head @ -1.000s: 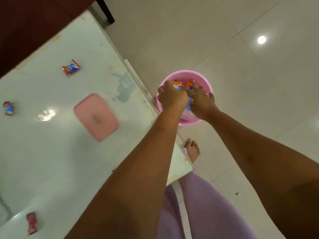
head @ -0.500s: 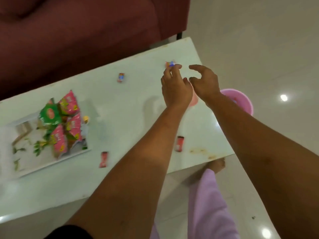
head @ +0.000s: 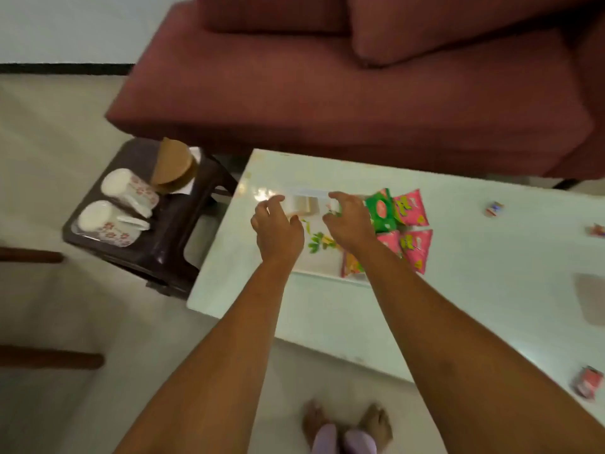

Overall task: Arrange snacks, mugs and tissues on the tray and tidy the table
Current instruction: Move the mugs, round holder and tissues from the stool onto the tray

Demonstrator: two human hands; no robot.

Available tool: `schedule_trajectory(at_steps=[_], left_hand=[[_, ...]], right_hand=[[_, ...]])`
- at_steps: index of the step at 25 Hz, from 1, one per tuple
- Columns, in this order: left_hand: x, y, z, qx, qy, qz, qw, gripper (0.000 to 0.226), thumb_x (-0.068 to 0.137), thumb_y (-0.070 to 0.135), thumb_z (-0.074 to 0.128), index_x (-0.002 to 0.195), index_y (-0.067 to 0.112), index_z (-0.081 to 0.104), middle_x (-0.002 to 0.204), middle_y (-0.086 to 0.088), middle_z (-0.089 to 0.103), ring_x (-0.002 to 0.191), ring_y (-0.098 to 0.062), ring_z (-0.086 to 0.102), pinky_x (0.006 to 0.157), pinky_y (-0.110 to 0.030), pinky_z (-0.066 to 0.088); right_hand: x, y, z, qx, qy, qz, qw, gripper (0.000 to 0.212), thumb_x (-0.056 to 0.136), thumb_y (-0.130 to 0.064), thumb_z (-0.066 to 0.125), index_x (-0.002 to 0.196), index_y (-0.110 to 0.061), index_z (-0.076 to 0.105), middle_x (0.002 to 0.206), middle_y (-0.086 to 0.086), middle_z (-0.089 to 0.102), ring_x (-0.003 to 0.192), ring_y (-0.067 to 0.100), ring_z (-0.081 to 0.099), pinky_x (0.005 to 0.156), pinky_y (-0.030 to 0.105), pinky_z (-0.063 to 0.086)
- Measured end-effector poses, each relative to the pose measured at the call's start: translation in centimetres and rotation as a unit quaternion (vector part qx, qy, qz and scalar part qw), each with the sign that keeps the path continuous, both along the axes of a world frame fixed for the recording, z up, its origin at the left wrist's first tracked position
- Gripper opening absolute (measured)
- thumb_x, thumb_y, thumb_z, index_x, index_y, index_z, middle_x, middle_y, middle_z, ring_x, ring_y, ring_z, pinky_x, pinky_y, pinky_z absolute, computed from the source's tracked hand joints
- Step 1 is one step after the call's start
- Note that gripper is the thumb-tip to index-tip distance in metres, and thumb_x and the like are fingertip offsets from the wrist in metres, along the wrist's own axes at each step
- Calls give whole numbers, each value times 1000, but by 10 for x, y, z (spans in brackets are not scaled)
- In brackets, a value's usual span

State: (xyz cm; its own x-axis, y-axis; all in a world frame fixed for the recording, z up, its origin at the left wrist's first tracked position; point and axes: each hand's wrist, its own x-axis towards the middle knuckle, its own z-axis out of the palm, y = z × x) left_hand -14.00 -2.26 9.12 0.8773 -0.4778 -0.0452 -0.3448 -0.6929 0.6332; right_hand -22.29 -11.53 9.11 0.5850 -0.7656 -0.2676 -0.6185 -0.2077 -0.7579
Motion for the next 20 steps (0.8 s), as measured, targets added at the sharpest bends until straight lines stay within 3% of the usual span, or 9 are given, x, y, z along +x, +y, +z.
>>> schedule_trajectory(at_steps=[5,8,11,14,17,20], left_hand=[[78,39,-15,9,14,58,998,45,85,12,60,127,15,45,138,-10,39,130,-30,32,100,-43,39],[128,55,-11,17,4,120,993,47,86,16,62,129,18,45,141,-7,37,131,-27,32,99,-38,38],[178,80,6,-54,22,182,982,42,87,11,62,127,16,48,140,-9,40,130,-27,38,99,-30,35],[226,97,12,-120,33,214,969,35,87,6,60,120,14,53,134,-9,47,122,-22,47,105,-39,43],[261,112,10,-145,-33,238,960,28,86,9,62,111,17,56,126,-4,53,110,-11,47,98,-36,48],[302,140,2,-59,-118,282,950,36,81,22,68,115,21,54,129,-3,53,120,-19,45,102,-42,43]], right_hand=[[95,40,-28,59,-6,91,994,48,86,-17,58,132,-21,48,138,9,48,126,27,46,105,40,39],[151,58,-31,76,-17,136,988,46,87,-15,58,132,-21,48,135,9,50,124,27,48,105,39,40],[200,68,-21,79,-14,176,981,43,89,-14,57,131,-20,49,133,8,52,123,26,49,105,37,42],[263,77,-21,97,-46,178,978,41,89,-12,58,129,-19,51,134,6,52,123,24,51,102,35,45],[313,98,-29,121,-61,158,978,37,90,-14,58,125,-21,53,132,5,52,115,20,54,90,30,47],[356,116,-34,110,-76,165,977,35,89,-15,59,124,-19,53,129,4,54,104,15,54,81,25,43]])
